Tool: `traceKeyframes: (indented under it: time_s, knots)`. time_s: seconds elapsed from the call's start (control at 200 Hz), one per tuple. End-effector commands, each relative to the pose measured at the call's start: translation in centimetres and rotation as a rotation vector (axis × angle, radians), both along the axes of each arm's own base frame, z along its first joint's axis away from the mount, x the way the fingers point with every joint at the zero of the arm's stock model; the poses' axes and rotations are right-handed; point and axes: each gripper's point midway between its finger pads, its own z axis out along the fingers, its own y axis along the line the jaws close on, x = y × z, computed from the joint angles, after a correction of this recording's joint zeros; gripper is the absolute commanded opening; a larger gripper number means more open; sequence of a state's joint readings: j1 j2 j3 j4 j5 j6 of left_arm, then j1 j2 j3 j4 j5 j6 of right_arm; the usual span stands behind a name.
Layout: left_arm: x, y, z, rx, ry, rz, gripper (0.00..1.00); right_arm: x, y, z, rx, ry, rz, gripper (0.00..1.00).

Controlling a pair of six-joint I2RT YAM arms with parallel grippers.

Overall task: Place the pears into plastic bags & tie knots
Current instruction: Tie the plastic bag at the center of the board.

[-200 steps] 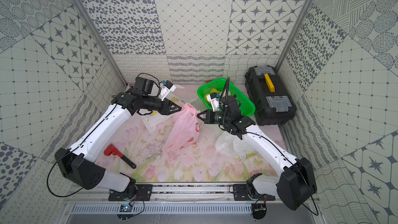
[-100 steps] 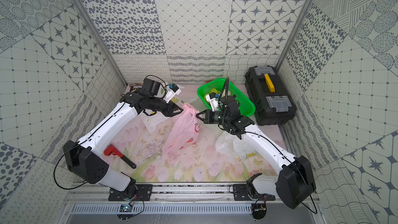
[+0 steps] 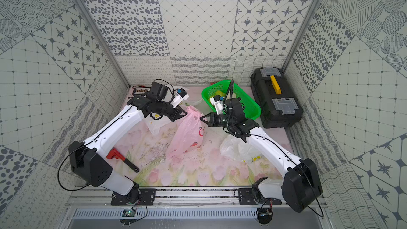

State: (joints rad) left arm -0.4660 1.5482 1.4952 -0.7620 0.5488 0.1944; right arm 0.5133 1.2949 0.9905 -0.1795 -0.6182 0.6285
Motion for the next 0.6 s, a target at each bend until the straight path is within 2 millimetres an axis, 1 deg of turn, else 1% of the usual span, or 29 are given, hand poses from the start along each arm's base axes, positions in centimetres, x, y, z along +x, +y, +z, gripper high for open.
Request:
traceKeyframes:
  time_s: [0.0, 0.03, 0.135, 0.21, 0.275, 0.335, 0.38, 0.5, 0.545, 0.595]
  knots:
    - [0.2, 2.0, 1.6, 0.075, -0.088, 0.048, 0.0, 0.5, -1.9, -0.2, -0.022, -0.005, -0.072, 0.0]
    - [-0.2, 2.5, 1.8, 0.092, -0.086, 0.059, 0.0, 0.6, -2.7, -0.3, -0.031, -0.003, -0.098, 0.0]
    - [-1.4, 5.2, 2.2, 0.174, -0.081, 0.134, 0.0, 0.8, -5.8, -1.2, -0.084, 0.011, -0.189, 0.0]
    - [-2.0, 7.6, 1.8, 0.22, -0.059, 0.21, 0.0, 0.6, -7.4, -1.7, -0.137, 0.009, -0.233, 0.0]
    - [-2.4, 9.6, 1.1, 0.23, -0.013, 0.28, 0.0, 0.5, -8.4, -2.4, -0.183, 0.015, -0.271, 0.0]
    - [-2.6, 11.2, -0.3, 0.236, 0.03, 0.338, 0.0, 0.6, -9.4, -3.3, -0.237, 0.032, -0.316, 0.0]
    - [-2.8, 12.0, -1.6, 0.246, 0.066, 0.372, 0.0, 0.7, -10.2, -4.1, -0.28, 0.05, -0.352, 0.0]
    - [-3.7, 12.6, -5.3, 0.262, 0.184, 0.428, 0.0, 1.1, -12.8, -6.2, -0.376, 0.123, -0.482, 0.0]
    - [-4.0, 13.3, -6.2, 0.277, 0.216, 0.46, 0.0, 1.2, -14.0, -7.0, -0.396, 0.155, -0.531, 0.0]
    - [-3.8, 14.5, -6.5, 0.284, 0.23, 0.51, 0.0, 1.2, -15.1, -7.6, -0.402, 0.18, -0.571, 0.0]
